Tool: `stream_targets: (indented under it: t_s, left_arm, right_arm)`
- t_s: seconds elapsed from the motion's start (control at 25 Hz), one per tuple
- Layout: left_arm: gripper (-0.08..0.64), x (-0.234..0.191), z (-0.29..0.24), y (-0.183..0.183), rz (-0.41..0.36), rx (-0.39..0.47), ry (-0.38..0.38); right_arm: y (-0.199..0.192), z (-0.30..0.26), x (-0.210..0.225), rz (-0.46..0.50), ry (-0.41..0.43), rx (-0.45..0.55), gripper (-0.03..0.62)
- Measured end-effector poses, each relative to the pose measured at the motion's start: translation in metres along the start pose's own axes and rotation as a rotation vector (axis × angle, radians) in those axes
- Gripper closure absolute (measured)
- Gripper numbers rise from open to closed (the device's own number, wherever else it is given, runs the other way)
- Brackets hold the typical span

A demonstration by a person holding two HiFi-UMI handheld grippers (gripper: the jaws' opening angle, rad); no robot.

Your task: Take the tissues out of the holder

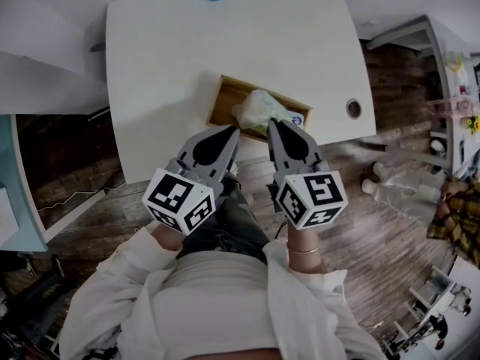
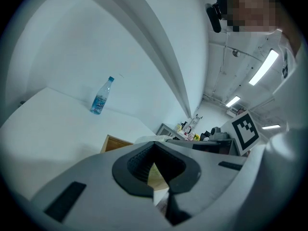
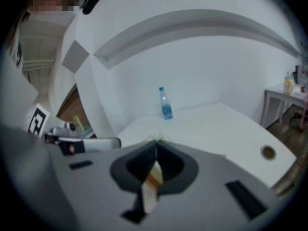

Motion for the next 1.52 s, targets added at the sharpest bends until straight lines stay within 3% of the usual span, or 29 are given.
stream_targets:
  t_s: [0.56, 1.16, 1.52]
  left_arm:
    - [0.545, 0.032, -0.012, 0.05, -0.124, 0.087, -0.065]
    - [0.545, 0.052, -0.02, 0.097, -0.243, 0.173, -0.109]
    - [0.545, 0.055, -0.023, 0.108, -0.288, 0.197, -0.114]
  right_arm:
    - [0.068, 0.035, -0.004, 0.01, -0.003, 0.171, 0.58]
    - [0.12, 0.065, -0.005, 0.122, -0.04, 0.294, 0.58]
    - [0.136, 0.069, -0.019, 0.086, 0.023, 0.383, 0.579]
Point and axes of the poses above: the fingertips, and each gripper's own axes: z backward along the fingers, x to its right, y out of its top, the point moved 1 cm from there along z, backward along the fingers, and after that the axes turned 10 degrees about x, right-handed, at the moved point
